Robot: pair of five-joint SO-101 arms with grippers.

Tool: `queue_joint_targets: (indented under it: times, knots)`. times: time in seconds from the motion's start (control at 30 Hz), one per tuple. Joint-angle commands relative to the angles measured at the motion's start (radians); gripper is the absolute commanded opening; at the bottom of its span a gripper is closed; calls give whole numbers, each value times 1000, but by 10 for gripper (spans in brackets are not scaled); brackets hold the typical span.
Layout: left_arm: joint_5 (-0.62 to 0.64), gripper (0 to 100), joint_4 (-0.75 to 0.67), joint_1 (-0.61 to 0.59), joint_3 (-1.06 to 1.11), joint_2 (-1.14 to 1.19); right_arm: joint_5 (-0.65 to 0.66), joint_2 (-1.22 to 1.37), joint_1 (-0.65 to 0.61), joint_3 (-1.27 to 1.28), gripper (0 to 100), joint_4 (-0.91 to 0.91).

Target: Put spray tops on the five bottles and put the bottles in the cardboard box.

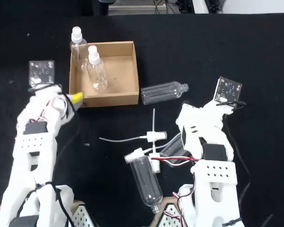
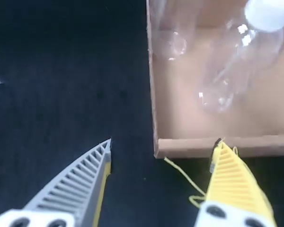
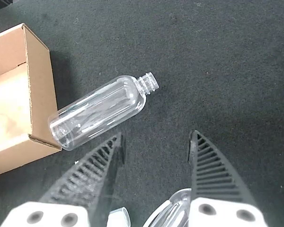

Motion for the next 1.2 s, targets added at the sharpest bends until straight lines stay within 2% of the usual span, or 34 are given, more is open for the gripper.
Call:
queue_joint_targets:
  times: [0.0, 0.23, 0.4, 0.6, 1.17]
  knots:
    - [71, 314, 69, -1, -203, -6, -2, -16, 11, -8, 201, -29]
    - [86, 314, 359, -1, -559, 290, -2, -16, 11, -8, 201, -29]
    - [87, 291, 483, -2, -759, 497, -2, -16, 11, -8, 201, -29]
    - [80, 169, 485, -18, -816, 585, -2, -18, 11, -8, 201, -29]
    - [80, 164, 474, 21, -854, 736, -2, -19, 11, -8, 201, -29]
